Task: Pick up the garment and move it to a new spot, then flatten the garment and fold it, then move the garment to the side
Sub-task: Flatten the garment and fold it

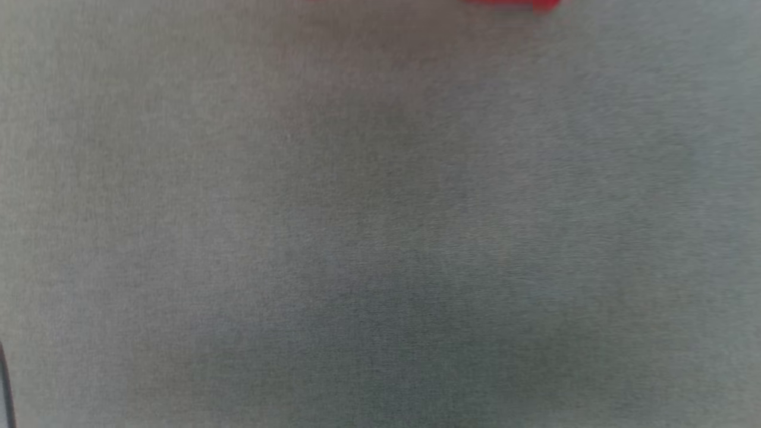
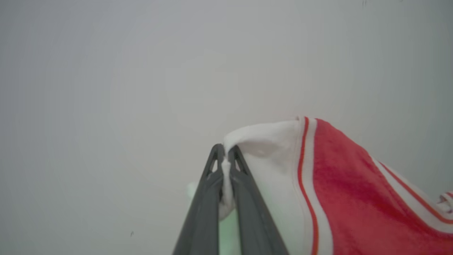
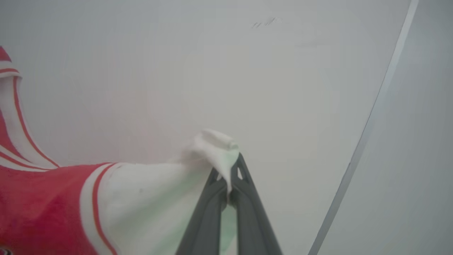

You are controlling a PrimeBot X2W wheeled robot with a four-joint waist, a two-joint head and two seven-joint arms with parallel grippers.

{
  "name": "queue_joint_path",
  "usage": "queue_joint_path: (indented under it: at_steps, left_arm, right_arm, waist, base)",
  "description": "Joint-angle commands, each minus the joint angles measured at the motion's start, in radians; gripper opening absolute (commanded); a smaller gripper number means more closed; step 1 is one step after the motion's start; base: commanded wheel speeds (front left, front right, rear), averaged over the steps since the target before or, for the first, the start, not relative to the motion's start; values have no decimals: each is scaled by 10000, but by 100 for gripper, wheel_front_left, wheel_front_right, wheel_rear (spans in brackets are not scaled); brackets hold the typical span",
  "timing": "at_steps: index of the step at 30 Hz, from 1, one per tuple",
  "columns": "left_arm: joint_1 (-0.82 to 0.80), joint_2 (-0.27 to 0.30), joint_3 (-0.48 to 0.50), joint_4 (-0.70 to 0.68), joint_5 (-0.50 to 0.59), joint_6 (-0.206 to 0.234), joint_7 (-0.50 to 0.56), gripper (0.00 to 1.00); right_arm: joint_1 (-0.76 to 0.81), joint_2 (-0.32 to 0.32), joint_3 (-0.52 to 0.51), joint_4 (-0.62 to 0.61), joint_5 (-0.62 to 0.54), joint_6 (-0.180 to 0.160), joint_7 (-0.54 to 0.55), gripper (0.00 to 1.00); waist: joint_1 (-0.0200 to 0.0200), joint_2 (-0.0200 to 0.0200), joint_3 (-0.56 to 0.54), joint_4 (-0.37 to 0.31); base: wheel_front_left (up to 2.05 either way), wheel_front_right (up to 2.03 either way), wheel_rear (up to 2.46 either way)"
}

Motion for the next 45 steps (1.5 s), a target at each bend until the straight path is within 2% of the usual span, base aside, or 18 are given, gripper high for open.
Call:
queue_joint_path:
  at_steps: [1, 4, 8, 9, 13, 17, 21, 25, 31, 33, 35, 40, 43, 45]
  left_arm:
    - [34, -106, 34, 114, 69, -105, -144, 0]
    - [613, -167, 84, 455, -27, -290, -252, 0]
    - [1464, -235, 7, 952, -254, -844, -296, 0]
    - [1464, -235, 7, 952, -254, -844, -296, 0]
    - [2737, -401, -268, 1683, -631, -1689, 153, 0]
    - [3975, -522, -495, 2042, -1083, -2336, 1092, 0]
    - [5408, -485, -711, 1913, -1572, -2666, 2103, 0]
    - [6859, -227, -904, 1327, -2149, -2785, 3141, 0]
    - [9572, 786, -1329, -970, -2993, -2839, 4565, 0]
    - [10491, 1238, -1293, -2007, -3218, -2601, 4934, 0]
    - [11451, 1699, -1226, -3094, -3480, -2170, 5319, 0]
    - [13523, 2841, -1045, -5644, -3778, -705, 6005, 0]
    - [14546, 3286, -909, -6849, -4079, 184, 6423, 0]
    - [15107, 3393, -826, -7537, -4367, 612, 6618, 0]
  right_arm:
    - [282, 32, -26, -299, -303, -1, -55, 0]
    - [911, 37, 191, -276, -359, -1, -52, 0]
    - [1858, -174, 897, 156, 202, -3, -55, 0]
    - [1858, -174, 897, 156, 202, -3, -55, 0]
    - [2888, -91, 1666, 817, 1778, -3, 32, 0]
    - [4014, -279, 2587, 725, 3766, -3, 913, 0]
    - [5275, -901, 3595, -255, 5461, -3, 1823, 0]
    - [6512, -1709, 4430, -1457, 6667, 0, 2460, 0]
    - [8255, -3327, 5647, -3463, 7744, -7, 3034, 0]
    - [8741, -3877, 5941, -3984, 7755, -6, 2932, 0]
    - [9256, -4386, 6192, -4386, 7850, -4, 2862, 0]
    - [10377, -5393, 6756, -5005, 8024, -3, 3029, 0]
    - [10924, -5833, 7080, -5337, 8325, -4, 3299, 0]
    - [11290, -6039, 7304, -5526, 8598, -4, 3519, 0]
  waist:
    - [0, 0, 322, 298]
    - [0, 0, 297, 453]
    - [0, 0, 27, 613]
    - [0, 0, 27, 613]
    - [0, 0, -439, 701]
    - [0, 0, -969, 774]
    - [0, 0, -1499, 851]
    - [0, 0, -1993, 894]
    - [0, 0, -2629, 890]
    - [0, 0, -2758, 922]
    - [0, 0, -2846, 950]
    - [0, 0, -2941, 965]
    - [0, 0, -2951, 940]
    - [0, 0, -2939, 917]
  base:
    - [0, 0, 0]
    - [0, 0, 0]
    - [0, 0, 0]
    - [0, 0, 0]
    - [0, 0, 0]
    - [0, 0, 0]
    - [0, 0, 0]
    - [0, 0, 0]
    - [0, 0, 0]
    - [0, 0, 0]
    - [0, 0, 0]
    - [0, 0, 0]
    - [0, 0, 0]
    - [0, 0, 0]
